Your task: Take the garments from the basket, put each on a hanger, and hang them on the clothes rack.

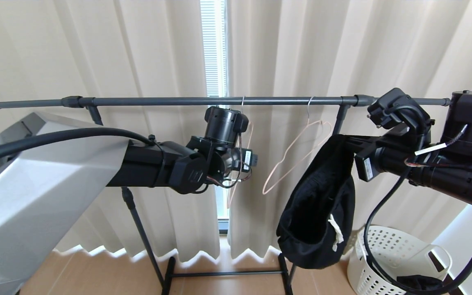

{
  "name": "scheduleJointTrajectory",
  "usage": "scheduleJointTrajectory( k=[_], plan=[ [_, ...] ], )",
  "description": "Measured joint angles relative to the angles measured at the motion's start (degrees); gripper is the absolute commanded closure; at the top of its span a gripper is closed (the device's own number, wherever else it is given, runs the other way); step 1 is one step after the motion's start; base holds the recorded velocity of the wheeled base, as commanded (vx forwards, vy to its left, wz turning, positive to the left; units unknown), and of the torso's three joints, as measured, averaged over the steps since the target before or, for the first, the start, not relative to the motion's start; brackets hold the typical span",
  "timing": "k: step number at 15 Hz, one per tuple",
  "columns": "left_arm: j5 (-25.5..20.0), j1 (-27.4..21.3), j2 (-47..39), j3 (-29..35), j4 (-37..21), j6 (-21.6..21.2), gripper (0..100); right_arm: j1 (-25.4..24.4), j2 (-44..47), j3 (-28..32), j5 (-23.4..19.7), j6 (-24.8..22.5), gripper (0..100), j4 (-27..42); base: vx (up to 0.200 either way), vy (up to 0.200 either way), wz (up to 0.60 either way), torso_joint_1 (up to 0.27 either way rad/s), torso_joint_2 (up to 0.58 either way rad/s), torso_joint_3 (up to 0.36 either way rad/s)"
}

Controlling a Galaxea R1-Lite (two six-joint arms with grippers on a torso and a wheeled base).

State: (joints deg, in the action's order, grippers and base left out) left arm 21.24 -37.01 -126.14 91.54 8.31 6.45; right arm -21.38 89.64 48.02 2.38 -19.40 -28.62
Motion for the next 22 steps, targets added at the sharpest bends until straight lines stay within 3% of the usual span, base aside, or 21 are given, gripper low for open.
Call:
scheduleJointTrajectory(
  k=[7, 8, 22],
  plan=[
    [-0.05, 0.49, -3.57, 1.77, 0.00, 0.37, 0, -0.06, -1.30, -0.28, 0.00, -0.17, 100, 0.00, 0.000, 0.000, 0.00, 0.000, 0.00, 0.000],
    [-0.06, 0.61, -3.83, 1.82, 0.00, 0.50, 100, -0.02, -1.41, -0.26, -0.02, -0.20, 100, -0.02, 0.000, 0.000, 0.00, 0.000, 0.00, 0.000],
    [-0.20, 1.27, -3.28, 1.43, 0.20, 2.39, 100, 0.05, -1.60, -0.09, 0.00, -0.20, 100, 0.00, 0.000, 0.000, 0.00, 0.000, 0.00, 0.000]
  ],
)
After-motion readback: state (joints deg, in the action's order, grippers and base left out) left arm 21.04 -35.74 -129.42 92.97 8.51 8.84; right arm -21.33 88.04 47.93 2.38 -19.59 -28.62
